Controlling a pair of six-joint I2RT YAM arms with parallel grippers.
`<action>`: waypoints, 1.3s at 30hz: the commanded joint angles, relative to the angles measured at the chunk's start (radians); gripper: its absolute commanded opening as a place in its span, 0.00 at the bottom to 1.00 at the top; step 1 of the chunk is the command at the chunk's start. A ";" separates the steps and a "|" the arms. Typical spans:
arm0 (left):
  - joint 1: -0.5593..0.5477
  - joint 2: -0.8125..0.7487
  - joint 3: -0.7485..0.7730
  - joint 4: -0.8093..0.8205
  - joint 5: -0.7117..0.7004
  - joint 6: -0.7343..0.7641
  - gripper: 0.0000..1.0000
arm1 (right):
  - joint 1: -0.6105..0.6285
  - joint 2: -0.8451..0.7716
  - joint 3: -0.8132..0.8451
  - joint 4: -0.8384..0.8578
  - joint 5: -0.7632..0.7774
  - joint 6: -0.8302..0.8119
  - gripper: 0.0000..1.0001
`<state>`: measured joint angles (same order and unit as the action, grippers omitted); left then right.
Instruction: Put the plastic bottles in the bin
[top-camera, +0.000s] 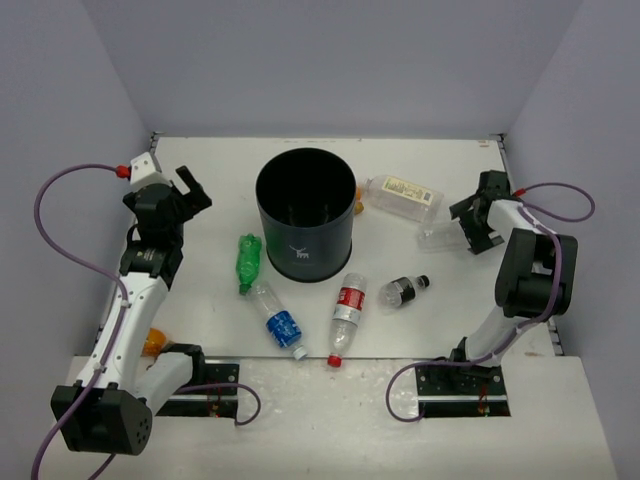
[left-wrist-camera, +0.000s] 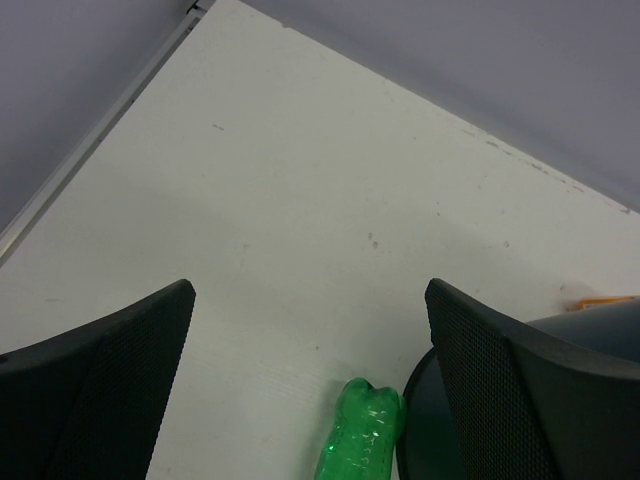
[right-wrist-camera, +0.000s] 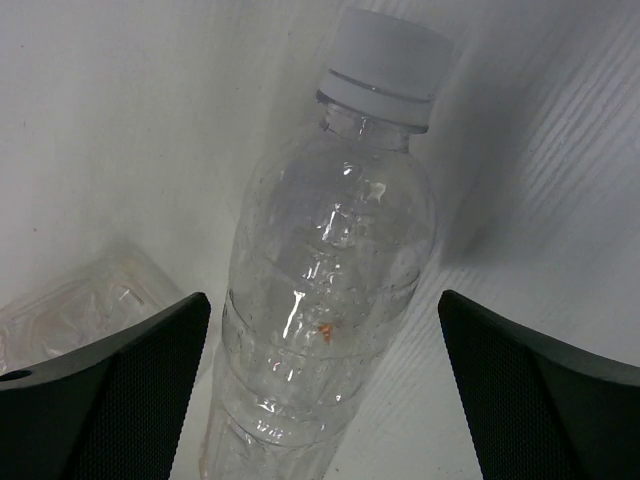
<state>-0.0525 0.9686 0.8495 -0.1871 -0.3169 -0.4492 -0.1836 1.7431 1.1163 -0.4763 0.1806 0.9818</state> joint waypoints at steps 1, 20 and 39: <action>0.008 0.002 -0.010 0.048 0.005 0.026 1.00 | -0.019 0.024 0.055 0.013 -0.038 0.050 0.99; 0.008 -0.010 -0.005 0.018 -0.022 0.005 1.00 | -0.013 -0.246 -0.035 -0.002 0.162 0.026 0.37; 0.008 0.043 0.116 -0.482 -0.247 -0.393 1.00 | 0.675 -0.513 0.204 0.742 -0.299 -0.758 0.37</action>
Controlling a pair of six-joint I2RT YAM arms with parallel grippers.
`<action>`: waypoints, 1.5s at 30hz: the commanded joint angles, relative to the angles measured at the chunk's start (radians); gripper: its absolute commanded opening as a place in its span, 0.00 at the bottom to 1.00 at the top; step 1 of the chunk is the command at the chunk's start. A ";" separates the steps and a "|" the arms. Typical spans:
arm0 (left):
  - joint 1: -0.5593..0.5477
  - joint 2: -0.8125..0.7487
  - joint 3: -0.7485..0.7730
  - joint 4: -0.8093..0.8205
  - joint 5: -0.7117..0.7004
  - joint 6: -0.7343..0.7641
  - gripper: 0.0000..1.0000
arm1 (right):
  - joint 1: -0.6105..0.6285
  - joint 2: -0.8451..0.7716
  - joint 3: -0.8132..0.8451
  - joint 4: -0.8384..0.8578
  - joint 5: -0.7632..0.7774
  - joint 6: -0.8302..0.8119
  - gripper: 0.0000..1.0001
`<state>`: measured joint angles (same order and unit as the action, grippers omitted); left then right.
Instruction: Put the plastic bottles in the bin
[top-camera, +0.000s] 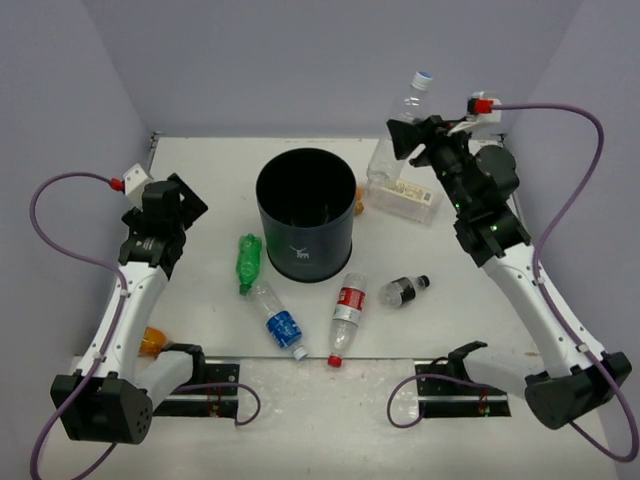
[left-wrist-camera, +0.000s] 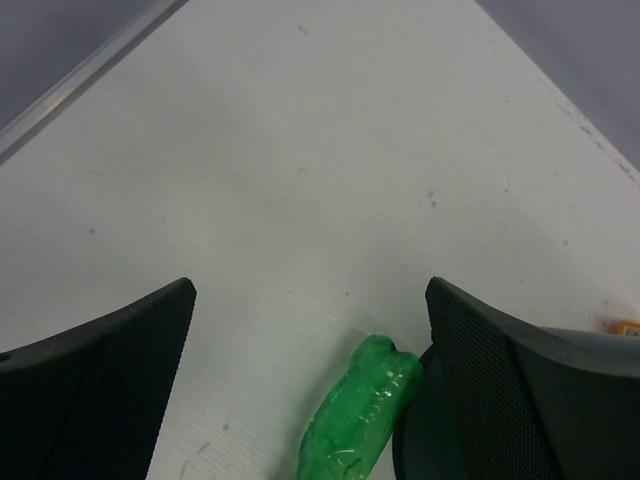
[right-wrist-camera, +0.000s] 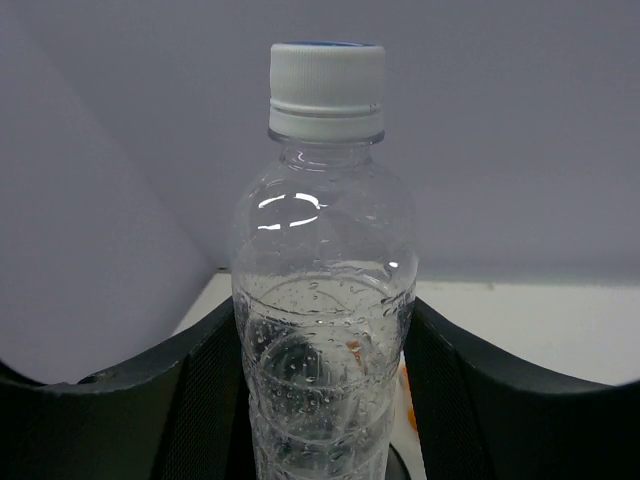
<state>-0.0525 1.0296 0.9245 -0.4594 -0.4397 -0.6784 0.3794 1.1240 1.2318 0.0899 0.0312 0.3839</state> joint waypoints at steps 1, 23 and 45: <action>0.008 -0.033 0.035 -0.244 -0.142 -0.224 1.00 | 0.138 0.168 0.129 0.191 -0.155 -0.182 0.38; 0.016 -0.282 -0.190 -0.788 -0.261 -0.912 1.00 | 0.343 0.429 0.143 0.239 0.014 -0.201 0.99; 0.006 -0.173 -0.397 0.382 0.681 0.140 1.00 | 0.194 0.074 -0.148 0.070 0.015 -0.056 0.99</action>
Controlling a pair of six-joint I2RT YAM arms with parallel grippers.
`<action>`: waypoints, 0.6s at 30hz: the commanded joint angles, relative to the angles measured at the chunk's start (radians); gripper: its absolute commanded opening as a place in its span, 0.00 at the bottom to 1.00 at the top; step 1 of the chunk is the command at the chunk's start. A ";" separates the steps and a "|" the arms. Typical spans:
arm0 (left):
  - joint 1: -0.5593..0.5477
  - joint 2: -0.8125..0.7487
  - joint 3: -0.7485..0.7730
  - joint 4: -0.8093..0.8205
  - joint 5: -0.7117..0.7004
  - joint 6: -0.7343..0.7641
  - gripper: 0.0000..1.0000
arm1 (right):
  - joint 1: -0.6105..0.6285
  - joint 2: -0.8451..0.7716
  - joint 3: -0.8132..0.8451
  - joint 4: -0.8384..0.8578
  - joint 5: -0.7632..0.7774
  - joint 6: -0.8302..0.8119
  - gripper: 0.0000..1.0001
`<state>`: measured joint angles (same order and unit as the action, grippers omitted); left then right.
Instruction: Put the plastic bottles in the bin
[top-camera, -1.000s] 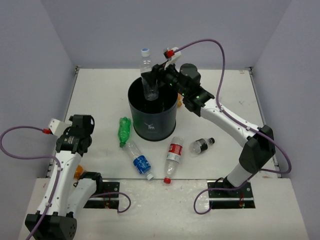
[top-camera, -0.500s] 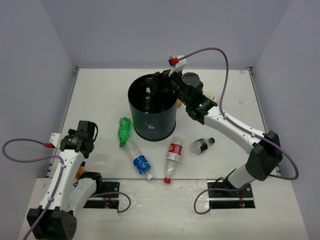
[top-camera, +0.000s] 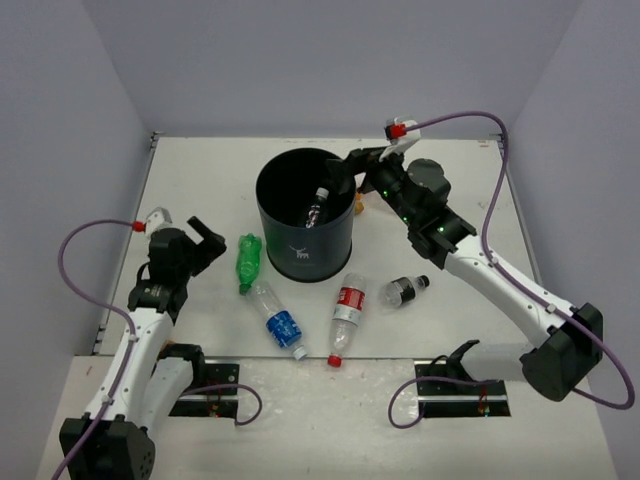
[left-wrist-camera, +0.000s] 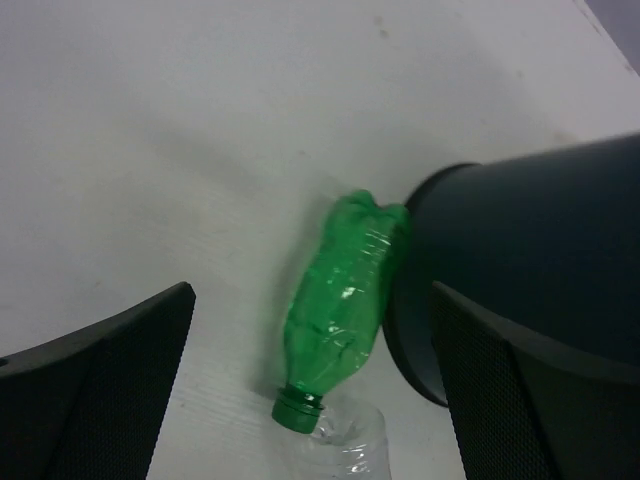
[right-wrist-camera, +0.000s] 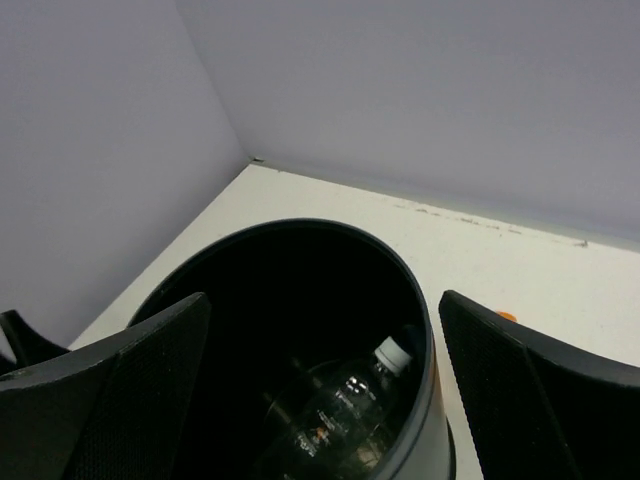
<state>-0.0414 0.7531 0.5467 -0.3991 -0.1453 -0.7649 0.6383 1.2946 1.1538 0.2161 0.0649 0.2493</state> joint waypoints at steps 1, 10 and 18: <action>-0.008 0.129 -0.022 0.337 0.408 0.236 1.00 | -0.073 -0.118 -0.090 -0.064 -0.024 0.087 0.99; -0.208 0.374 0.032 0.357 0.221 0.302 1.00 | -0.152 -0.282 -0.221 -0.114 -0.033 0.111 0.99; -0.232 0.564 0.073 0.276 0.071 0.272 0.98 | -0.170 -0.332 -0.258 -0.135 -0.005 0.110 0.99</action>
<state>-0.2538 1.2666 0.5675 -0.1024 0.0215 -0.5055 0.4792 0.9860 0.9140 0.0904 0.0381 0.3481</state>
